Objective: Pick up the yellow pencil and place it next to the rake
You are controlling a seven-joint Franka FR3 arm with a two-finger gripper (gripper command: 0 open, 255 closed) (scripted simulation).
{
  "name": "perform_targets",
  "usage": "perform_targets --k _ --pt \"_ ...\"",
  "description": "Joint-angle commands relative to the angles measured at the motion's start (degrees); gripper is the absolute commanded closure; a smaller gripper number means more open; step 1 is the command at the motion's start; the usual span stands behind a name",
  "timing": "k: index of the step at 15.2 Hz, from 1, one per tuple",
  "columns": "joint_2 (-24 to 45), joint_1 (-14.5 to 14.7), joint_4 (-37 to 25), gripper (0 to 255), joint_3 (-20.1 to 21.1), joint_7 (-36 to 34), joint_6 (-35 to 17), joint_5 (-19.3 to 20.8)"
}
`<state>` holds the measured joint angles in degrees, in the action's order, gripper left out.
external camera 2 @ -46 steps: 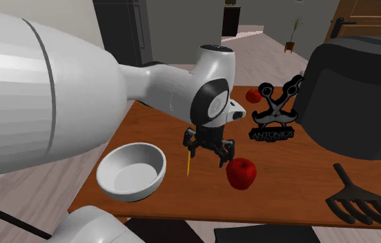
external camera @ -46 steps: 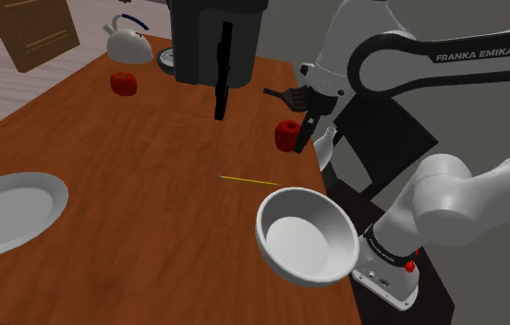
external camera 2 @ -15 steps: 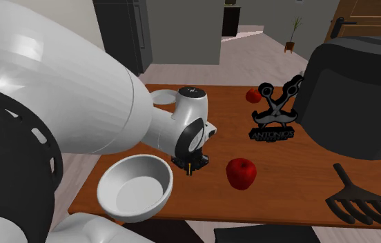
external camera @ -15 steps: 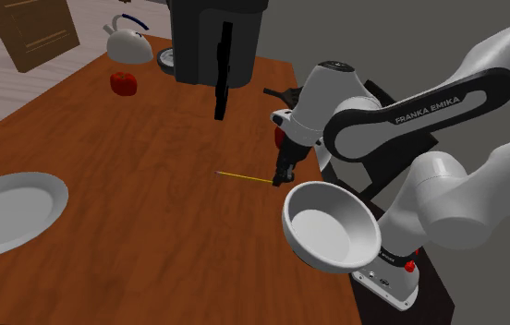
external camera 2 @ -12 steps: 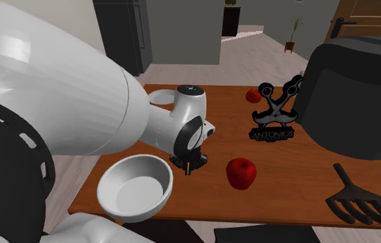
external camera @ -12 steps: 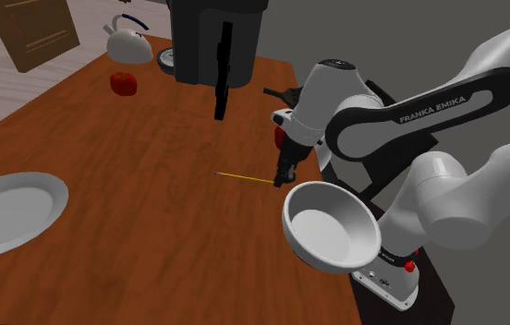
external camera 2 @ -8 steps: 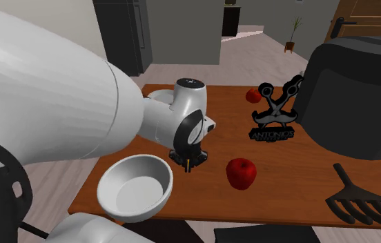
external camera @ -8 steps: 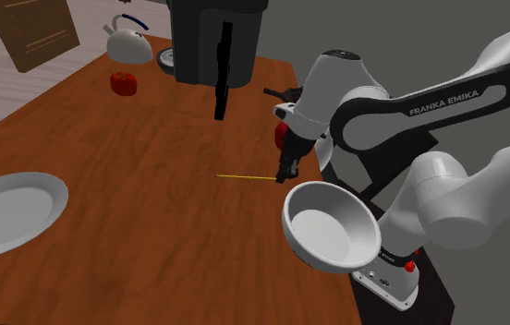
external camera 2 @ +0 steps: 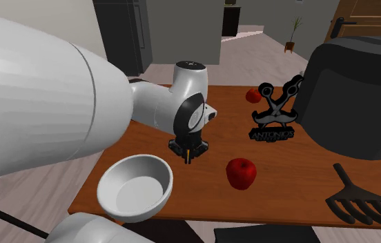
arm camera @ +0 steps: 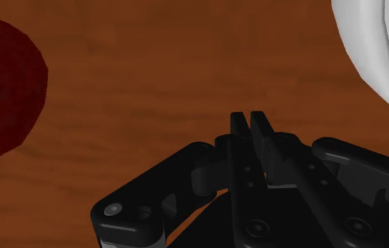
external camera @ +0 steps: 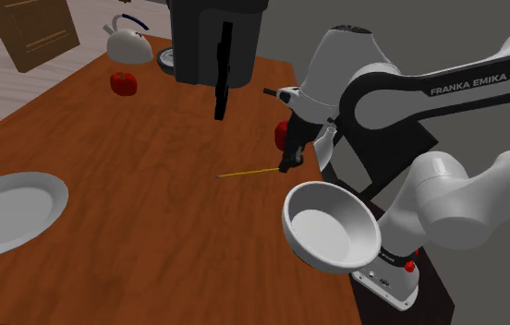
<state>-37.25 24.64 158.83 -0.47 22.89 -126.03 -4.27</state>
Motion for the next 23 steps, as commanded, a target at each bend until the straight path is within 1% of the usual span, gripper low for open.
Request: perform_targets --k 1,10,17,23 --pt "-1.1 0.0 -1.0 255 0.1 -0.2 2.1 0.1" --pt "-3.5 -0.2 -6.1 255 0.1 -0.7 9.6 0.4" --pt "3.0 -4.7 -11.0 255 -8.5 9.3 8.5 4.8" --pt "10.8 -7.1 -17.8 255 -15.4 17.8 7.8 6.4"
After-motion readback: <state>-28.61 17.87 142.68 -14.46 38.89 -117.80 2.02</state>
